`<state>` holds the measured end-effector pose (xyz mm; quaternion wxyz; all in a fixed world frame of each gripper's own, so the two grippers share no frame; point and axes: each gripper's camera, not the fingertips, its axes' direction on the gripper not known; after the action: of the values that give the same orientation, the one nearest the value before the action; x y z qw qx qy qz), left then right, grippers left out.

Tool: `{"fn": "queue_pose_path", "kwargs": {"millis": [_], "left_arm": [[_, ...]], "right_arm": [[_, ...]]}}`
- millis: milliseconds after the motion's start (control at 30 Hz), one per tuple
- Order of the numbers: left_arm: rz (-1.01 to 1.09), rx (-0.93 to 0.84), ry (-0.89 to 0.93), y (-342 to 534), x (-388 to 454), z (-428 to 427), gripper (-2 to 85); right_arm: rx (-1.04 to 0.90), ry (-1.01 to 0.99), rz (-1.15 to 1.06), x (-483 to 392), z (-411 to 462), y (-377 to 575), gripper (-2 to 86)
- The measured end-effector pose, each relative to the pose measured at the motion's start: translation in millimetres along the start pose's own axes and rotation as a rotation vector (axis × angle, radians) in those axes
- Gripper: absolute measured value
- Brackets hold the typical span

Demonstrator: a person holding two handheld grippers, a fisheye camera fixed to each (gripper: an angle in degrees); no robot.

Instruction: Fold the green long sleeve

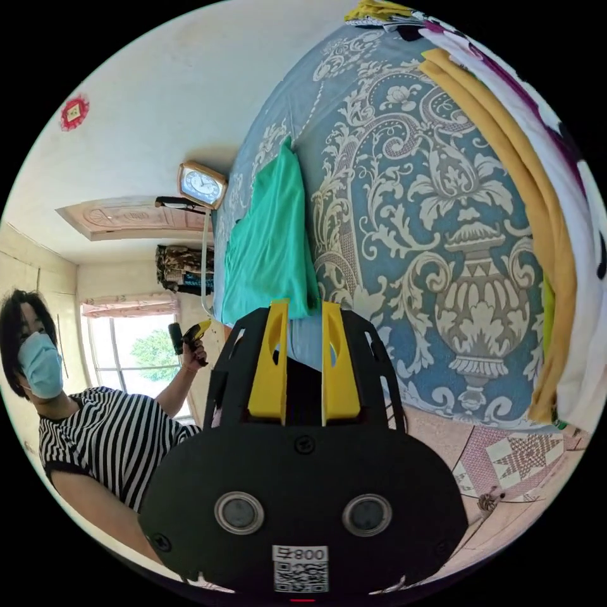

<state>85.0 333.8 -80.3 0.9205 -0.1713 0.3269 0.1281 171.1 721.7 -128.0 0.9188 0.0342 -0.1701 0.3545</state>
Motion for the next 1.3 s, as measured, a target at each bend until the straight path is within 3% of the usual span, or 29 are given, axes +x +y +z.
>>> {"fn": "queue_pose_path", "kwargs": {"millis": [267,400,667,833,1067,1300], "left_arm": [[0.434,-0.244,0.032,-39,145,195,8.4],[0.606,-0.282,-0.012,-39,204,261,10.5],[0.875,-0.211,-0.377,-36,308,376,10.9],[0.778,-0.173,-0.419,-41,310,399,2.9],[0.325,-0.063,-0.082,-66,248,379,1.5],[0.321,-0.083,-0.047,-67,244,392,1.3]], "right_arm": [[-0.016,-0.079,0.033,7,20,-11,3.8],[0.032,-0.142,-0.021,-9,7,-10,2.3],[0.014,-0.179,-0.146,-59,12,-26,1.8],[0.002,-0.142,-0.204,-78,17,-41,2.4],[0.151,-0.149,-0.093,-45,6,-81,7.9],[0.129,-0.203,0.005,-29,45,-147,11.2]]}}
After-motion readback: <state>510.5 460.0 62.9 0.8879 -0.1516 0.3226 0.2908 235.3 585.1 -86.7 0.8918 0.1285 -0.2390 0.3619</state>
